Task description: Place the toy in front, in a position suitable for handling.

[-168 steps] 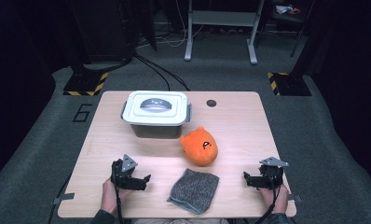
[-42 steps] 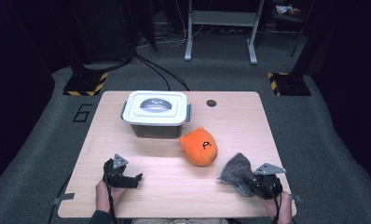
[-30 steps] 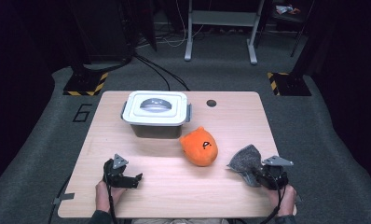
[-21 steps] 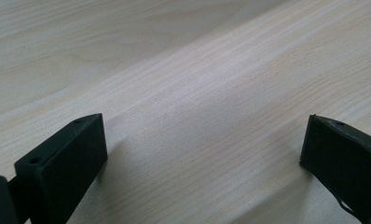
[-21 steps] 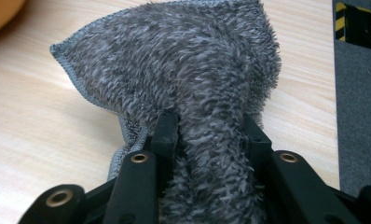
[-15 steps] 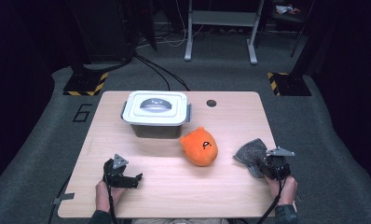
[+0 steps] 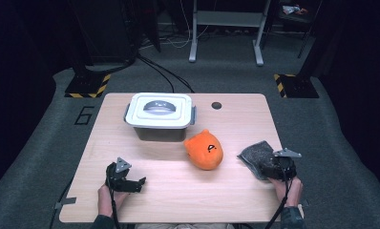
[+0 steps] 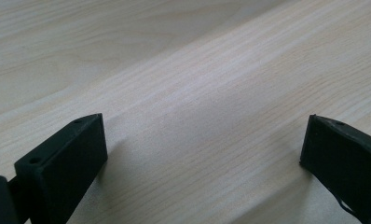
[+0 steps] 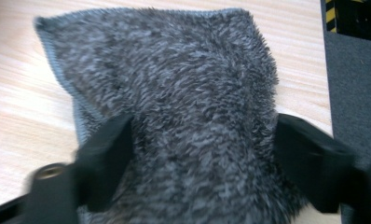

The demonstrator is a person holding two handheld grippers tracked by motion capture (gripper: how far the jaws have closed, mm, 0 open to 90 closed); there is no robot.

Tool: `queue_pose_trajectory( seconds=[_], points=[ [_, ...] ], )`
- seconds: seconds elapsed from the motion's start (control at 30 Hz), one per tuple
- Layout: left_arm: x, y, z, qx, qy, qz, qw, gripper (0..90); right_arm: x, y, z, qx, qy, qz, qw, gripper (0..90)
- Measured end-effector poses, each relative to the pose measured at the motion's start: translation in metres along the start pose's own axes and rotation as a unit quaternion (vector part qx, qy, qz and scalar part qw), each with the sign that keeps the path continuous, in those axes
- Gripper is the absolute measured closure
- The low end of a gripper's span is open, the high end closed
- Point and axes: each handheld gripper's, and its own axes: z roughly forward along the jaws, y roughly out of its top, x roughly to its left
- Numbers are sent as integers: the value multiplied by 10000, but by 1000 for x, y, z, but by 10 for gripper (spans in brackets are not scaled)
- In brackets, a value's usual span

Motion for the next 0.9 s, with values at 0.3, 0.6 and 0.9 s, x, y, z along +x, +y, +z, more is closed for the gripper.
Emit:
queue_pose_trajectory(
  seconds=[0.3, 0.6, 0.9],
  points=[
    [0, 0, 0, 0, 1, 1, 10000, 0, 5, -17, -24, -95, 180, -39, 9998, 0],
    [0, 0, 1, -55, -3, 0, 10000, 0, 14, -49, -22, 31, 295, -107, 9995, 0],
    [1, 2, 2, -36, 5, 48, 10000, 0, 11, -52, -19, -26, 495, -124, 9987, 0]
  ],
)
